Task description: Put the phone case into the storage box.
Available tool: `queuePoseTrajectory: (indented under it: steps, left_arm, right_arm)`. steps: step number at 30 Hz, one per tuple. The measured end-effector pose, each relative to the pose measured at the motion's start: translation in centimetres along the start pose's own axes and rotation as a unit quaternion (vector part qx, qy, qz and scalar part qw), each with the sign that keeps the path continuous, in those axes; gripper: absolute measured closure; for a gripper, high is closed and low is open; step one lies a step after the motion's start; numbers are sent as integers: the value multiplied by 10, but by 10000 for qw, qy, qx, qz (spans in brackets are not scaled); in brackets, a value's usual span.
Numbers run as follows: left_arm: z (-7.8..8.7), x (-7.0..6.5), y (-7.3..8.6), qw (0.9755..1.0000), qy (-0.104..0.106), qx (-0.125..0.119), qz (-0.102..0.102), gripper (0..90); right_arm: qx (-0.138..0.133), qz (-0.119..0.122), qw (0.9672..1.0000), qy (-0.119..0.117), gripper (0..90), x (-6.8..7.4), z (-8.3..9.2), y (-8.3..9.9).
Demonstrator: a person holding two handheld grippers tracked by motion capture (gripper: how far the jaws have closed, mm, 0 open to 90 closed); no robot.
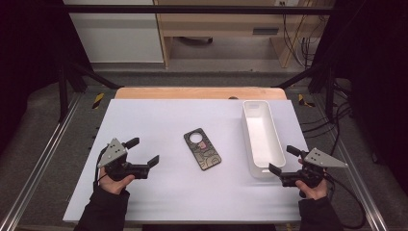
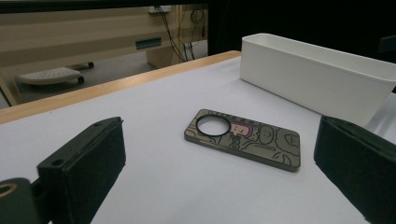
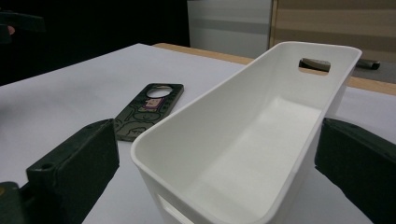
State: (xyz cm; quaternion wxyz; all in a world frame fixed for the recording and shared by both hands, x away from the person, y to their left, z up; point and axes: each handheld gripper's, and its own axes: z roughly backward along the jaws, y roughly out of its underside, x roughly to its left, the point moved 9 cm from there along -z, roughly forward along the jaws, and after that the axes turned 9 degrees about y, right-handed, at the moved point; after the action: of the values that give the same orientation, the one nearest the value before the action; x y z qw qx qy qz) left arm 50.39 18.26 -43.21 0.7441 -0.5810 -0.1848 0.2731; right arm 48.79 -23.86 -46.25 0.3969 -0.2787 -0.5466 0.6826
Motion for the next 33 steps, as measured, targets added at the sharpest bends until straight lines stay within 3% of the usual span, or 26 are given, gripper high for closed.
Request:
queuePoseTrajectory:
  steps: [11, 16, 22, 33]
  left_arm:
    - [-17, -10, -6, 9999, 39, 112, -24, 45]
    - [-31, -14, -5, 9995, 73, 303, 73, 75]
    - [-43, -20, -3, 9989, 112, 448, -18, 122]
    - [-62, -28, -10, 9988, 206, 438, 0, 237]
  right_arm:
    - [-9, -14, 10000, 1, 3, 0, 0, 0]
    - [-6, -19, 10000, -1, 3, 0, 0, -1]
    - [-7, -16, 10000, -4, 3, 0, 1, -1]
    - [-6, -16, 10000, 0, 3, 0, 1, 0]
